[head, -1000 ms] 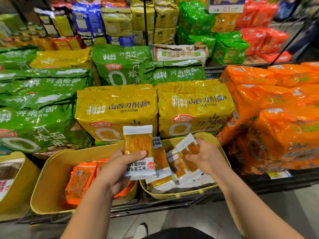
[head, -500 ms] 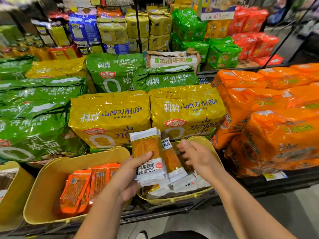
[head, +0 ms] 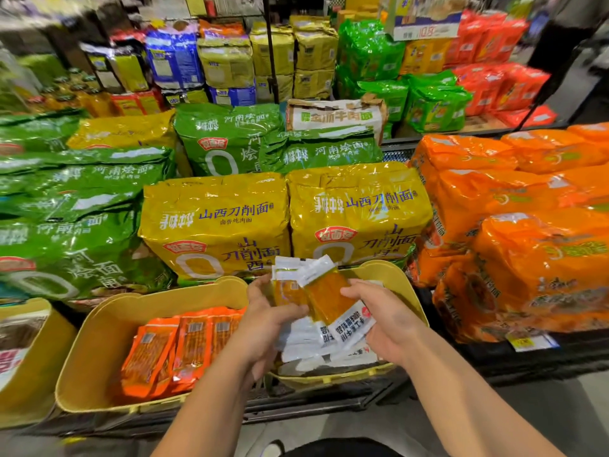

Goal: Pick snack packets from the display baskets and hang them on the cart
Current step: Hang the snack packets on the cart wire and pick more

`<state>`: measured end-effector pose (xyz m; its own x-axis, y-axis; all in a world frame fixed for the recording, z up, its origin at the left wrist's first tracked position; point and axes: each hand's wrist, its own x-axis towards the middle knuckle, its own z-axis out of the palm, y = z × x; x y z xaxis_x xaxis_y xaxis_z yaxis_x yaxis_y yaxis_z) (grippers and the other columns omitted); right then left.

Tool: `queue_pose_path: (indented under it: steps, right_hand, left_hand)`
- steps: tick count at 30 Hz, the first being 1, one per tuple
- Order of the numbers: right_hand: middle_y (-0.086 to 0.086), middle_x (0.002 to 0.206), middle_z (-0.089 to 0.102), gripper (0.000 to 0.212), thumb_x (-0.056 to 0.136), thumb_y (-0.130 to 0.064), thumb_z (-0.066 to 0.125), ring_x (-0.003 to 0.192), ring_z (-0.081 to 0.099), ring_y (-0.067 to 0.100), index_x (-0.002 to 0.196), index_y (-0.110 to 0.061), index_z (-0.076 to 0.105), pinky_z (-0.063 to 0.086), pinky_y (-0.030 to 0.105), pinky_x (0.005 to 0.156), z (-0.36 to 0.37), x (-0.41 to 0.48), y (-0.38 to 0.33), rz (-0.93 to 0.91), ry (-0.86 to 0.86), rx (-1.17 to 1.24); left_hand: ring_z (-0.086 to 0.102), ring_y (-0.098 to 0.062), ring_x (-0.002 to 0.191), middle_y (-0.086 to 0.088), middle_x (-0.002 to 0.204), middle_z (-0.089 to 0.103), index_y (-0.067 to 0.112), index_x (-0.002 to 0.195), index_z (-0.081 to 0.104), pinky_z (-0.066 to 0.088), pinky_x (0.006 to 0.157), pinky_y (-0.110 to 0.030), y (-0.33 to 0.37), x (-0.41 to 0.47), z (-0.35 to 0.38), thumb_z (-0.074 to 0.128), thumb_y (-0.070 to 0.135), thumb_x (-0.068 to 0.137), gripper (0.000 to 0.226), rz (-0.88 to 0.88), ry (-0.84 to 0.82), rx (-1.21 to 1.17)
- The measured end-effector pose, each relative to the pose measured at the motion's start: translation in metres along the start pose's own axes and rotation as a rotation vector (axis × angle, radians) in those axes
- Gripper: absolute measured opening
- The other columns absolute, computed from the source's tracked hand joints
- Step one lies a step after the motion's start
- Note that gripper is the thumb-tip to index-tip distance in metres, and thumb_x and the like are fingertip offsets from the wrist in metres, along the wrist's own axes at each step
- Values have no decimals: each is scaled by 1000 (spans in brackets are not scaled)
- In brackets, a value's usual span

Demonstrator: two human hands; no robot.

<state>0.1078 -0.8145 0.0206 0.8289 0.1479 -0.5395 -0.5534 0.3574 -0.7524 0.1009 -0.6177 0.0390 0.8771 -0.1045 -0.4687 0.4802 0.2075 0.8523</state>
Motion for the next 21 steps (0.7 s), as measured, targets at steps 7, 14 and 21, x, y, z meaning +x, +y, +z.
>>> queue_pose_path:
  steps: [7,14,21]
  right_hand:
    - [18,119,72,44,84,-11,72,112,69,36,127,-6,64,49,55,103,7,-7,-2,-16,-145,56]
    - [4,94,79,34,90,-5,68,92,75,24,116,-19,50,54,50,94,11,-7,-4,-74,3,115]
    - [8,131,68,91,69,-15,90,123,63,29,146,-10,43,38,58,114,8,-4,1,-70,-89,-97]
  left_hand:
    - [74,-35,90,-17,105,76,7,126,61,61,75,-49,3,-8,-9,77,14,71,57,-134,-64,-191]
    - [70,-42,107,-22,120,71,13,136,53,59,83,-55,-1,-15,-17,78,-8,69,74,-63,-113,-238]
    - [73,-29,105,-11,114,75,14,134,54,58,88,-47,3,-14,-27,77,-5,76,65,106,5,-25]
